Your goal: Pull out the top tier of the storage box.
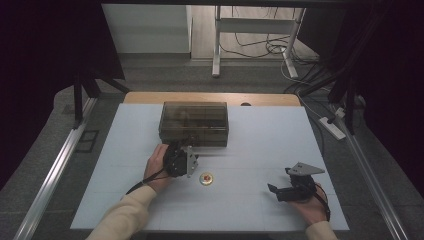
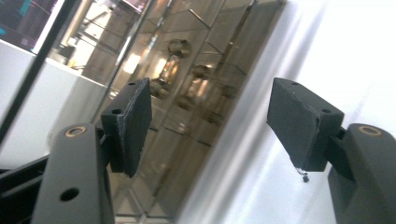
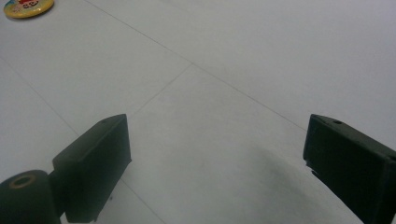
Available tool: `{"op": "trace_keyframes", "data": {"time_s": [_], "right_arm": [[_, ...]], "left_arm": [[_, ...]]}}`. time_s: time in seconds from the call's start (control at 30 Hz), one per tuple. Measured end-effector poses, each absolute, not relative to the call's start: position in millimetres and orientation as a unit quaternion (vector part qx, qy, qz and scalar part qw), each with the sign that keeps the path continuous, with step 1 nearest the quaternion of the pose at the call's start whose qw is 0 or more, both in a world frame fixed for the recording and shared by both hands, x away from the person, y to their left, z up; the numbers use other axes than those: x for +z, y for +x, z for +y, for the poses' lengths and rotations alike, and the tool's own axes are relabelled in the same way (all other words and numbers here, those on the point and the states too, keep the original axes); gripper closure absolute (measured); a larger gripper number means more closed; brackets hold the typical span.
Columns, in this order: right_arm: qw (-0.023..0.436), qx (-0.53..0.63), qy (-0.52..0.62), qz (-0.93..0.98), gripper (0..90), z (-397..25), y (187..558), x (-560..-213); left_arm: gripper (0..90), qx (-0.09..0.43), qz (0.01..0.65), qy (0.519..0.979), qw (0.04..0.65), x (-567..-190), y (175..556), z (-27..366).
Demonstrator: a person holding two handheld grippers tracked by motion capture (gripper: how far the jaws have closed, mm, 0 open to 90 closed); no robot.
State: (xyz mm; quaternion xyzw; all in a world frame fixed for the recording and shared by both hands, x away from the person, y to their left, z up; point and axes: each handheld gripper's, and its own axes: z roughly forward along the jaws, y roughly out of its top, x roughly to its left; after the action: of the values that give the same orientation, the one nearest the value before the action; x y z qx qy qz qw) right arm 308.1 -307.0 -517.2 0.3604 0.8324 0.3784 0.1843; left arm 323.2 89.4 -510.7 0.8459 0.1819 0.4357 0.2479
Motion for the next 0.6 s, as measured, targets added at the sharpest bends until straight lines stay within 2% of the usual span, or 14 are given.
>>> {"op": "trace_keyframes", "data": {"time_s": [0.6], "right_arm": [[0.183, 0.380, 0.360, 0.832, 7.3, -307, 308, -517]], "left_arm": [[26.3, 0.305, 0.267, 0.858, 0.314, -501, 307, 110]]}}
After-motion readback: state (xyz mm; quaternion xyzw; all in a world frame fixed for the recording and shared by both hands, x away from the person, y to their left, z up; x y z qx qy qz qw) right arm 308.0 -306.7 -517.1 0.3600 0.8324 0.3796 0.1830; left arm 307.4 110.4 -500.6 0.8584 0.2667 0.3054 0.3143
